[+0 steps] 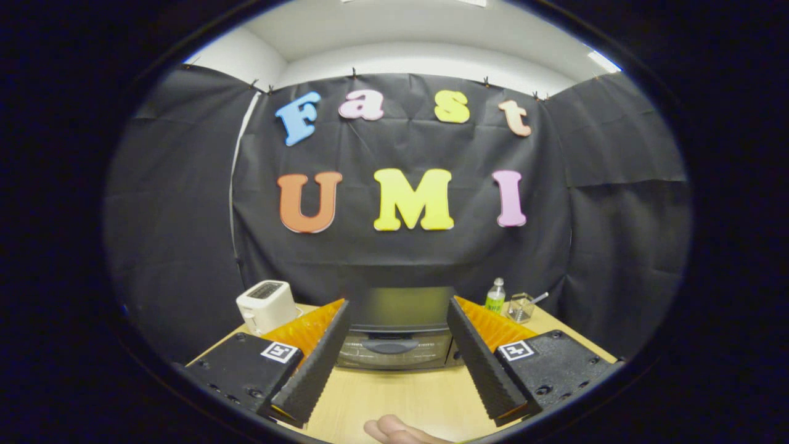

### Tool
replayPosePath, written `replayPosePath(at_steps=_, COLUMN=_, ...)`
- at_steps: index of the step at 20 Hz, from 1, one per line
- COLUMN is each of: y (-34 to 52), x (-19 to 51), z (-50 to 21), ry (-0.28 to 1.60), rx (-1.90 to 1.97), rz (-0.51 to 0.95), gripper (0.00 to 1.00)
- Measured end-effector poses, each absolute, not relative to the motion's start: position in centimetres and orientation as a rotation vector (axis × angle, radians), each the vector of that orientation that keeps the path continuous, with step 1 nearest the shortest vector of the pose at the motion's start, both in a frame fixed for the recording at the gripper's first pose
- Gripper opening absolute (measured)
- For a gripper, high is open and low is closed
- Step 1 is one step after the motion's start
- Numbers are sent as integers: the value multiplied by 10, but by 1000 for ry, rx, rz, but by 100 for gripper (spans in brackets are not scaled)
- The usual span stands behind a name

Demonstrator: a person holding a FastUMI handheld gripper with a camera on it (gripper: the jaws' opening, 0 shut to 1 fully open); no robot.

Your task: Open the toaster oven, put the food inside, and close the toaster oven door.

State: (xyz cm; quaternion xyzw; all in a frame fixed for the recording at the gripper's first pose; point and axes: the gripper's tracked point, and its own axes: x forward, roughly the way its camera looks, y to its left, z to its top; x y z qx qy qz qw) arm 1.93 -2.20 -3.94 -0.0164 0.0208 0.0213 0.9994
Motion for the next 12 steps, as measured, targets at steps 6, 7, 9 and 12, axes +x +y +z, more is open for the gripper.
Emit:
replayPosePath(at_steps=6, y=-51, x=-66, z=25, ry=-106, rx=-18, rz=-51, gripper=100)
replayPosePath(at_steps=7, y=-55, x=-74, z=28, ry=-108, rx=-19, rz=-64, gripper=100)
replayPosePath(at_steps=9, y=-53, x=-86, z=28, ry=-99, rx=-48, rz=-65, gripper=100)
replayPosePath(at_steps=12, y=-41, x=-98, z=19, ry=-68, rx=-54, rz=-23, gripper=100)
